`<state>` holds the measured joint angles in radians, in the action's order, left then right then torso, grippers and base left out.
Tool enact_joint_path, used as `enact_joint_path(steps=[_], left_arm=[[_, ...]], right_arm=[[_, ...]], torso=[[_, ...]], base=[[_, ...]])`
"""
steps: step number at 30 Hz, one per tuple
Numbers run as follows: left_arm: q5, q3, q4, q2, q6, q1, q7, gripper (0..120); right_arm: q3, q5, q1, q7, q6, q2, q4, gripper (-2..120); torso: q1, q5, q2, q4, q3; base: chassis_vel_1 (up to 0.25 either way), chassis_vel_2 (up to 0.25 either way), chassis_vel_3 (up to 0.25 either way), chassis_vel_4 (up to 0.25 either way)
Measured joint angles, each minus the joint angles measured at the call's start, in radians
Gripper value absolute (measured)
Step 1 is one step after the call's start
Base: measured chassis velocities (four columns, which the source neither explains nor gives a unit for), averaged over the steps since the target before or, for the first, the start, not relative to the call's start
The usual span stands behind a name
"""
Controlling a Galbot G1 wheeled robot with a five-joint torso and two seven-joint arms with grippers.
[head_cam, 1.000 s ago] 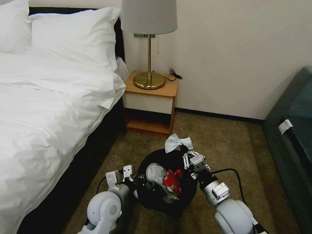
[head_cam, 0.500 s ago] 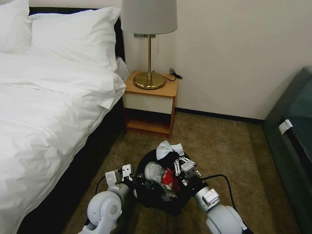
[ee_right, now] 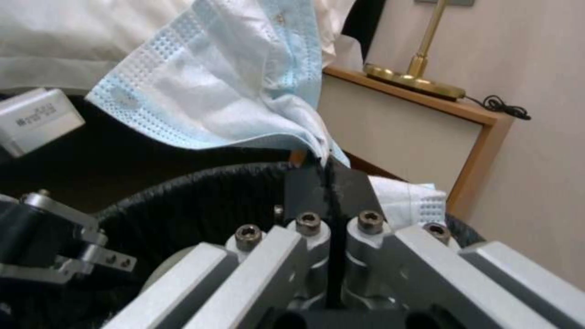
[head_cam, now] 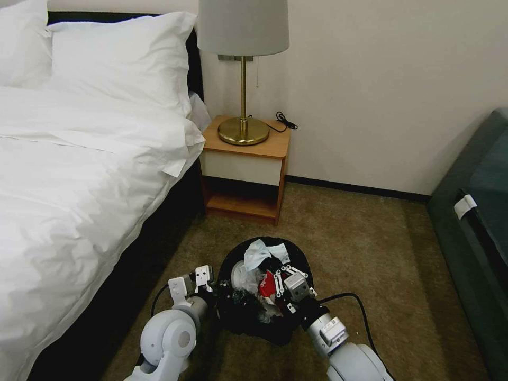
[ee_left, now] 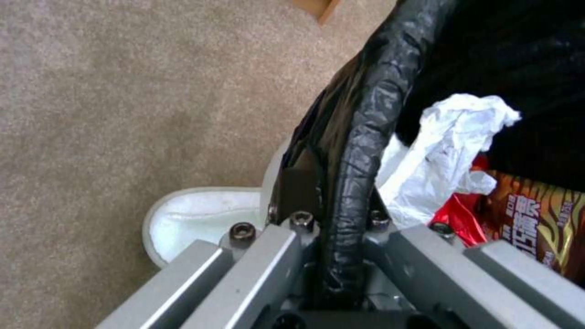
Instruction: Pick up the trash bin, then pick up the garbage on the floor and place it into the trash bin.
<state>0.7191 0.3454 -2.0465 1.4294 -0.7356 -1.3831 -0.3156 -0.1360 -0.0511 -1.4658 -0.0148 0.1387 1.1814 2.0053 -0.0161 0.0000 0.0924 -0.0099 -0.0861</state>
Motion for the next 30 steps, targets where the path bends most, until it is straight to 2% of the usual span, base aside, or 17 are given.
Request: enact_joint_path(steps=[17,19,21,22,27,28,30], left_arm=[[0.011,0.005,-0.031,0.002,0.000,-0.019,-0.010,0],[0.010,0.005,-0.034,0.002,0.000,-0.021,-0.010,0],[0.006,0.005,-0.042,0.002,0.000,-0.030,-0.010,0],[0.006,0.005,-0.042,0.002,0.000,-0.030,-0.010,0],[0.000,0.006,-0.051,0.001,0.000,-0.041,-0.010,0],[0.000,0.006,-0.051,0.001,0.000,-0.041,-0.010,0],[0.000,0.006,-0.053,0.001,0.000,-0.042,-0.009,0]], right_arm=[[0.000,-0.007,0.042,0.014,0.012,0.032,-0.083,0],[0.000,-0.008,0.045,0.016,0.012,0.032,-0.085,4],[0.000,-0.008,0.050,0.018,0.012,0.034,-0.090,13],[0.000,-0.008,0.050,0.018,0.012,0.034,-0.090,13],[-0.002,-0.009,0.055,0.018,0.010,0.039,-0.091,36],[-0.002,-0.009,0.055,0.018,0.010,0.039,-0.091,36],[-0.002,-0.009,0.055,0.018,0.010,0.039,-0.092,45]], torso=[[0.000,0.0000,0.000,0.0000,0.000],[0.000,0.0000,0.000,0.0000,0.000],[0.000,0.0000,0.000,0.0000,0.000],[0.000,0.0000,0.000,0.0000,0.000],[0.000,0.0000,0.000,0.0001,0.000],[0.000,0.0000,0.000,0.0001,0.000],[0.000,0.0000,0.000,0.0001,0.000]], base=[[0.000,0.000,0.000,0.000],[0.000,0.000,0.000,0.000],[0.000,0.000,0.000,0.000],[0.000,0.000,0.000,0.000],[0.000,0.000,0.000,0.000],[0.000,0.000,0.000,0.000],[0.000,0.000,0.000,0.000]])
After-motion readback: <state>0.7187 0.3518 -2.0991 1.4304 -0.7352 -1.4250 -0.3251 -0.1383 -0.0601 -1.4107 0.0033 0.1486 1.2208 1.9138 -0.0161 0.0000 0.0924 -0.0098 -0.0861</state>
